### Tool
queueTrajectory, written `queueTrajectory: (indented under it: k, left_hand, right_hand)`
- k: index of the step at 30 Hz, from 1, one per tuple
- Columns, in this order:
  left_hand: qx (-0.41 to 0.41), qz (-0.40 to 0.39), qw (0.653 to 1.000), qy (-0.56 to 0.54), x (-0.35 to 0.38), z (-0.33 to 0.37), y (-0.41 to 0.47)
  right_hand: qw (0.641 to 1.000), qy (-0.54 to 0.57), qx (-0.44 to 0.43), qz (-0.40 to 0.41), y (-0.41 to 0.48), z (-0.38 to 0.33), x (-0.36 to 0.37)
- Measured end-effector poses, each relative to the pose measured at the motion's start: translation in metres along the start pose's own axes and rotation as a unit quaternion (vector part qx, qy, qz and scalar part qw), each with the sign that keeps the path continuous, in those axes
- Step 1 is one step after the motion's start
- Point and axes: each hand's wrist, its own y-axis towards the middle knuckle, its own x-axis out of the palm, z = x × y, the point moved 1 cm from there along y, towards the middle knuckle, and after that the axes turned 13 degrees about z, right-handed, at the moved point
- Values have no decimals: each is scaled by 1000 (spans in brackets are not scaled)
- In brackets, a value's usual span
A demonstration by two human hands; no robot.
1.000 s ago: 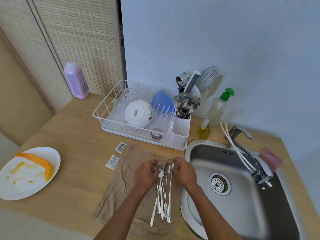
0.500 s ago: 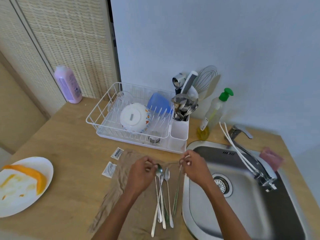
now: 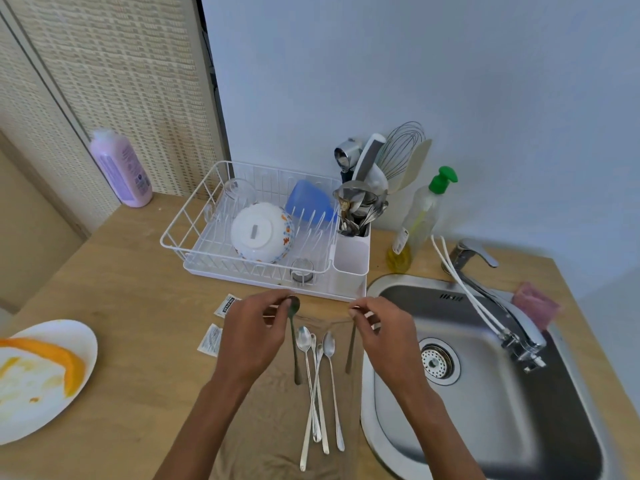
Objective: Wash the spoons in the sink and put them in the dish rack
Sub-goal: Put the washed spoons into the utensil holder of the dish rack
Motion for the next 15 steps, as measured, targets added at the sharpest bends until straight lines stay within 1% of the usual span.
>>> queueTrajectory:
  k: [3,6,11,15]
  left_hand:
    - [31,13,999,2,-1,-2,-3]
    - [36,19,999,4,-2,-6,-6]
    - [32,14,999,7,-1,-13,-11]
    - [50,36,998,11,-3,-12,-12]
  right_hand:
    - [1000,-20,-20,-1,-2,1,0]
    - [999,-19,-38,15,-6,-1,-2]
    - [999,-28,-22,36,-13,3,-1]
    - [998,-27,-19,51,-12,3,0]
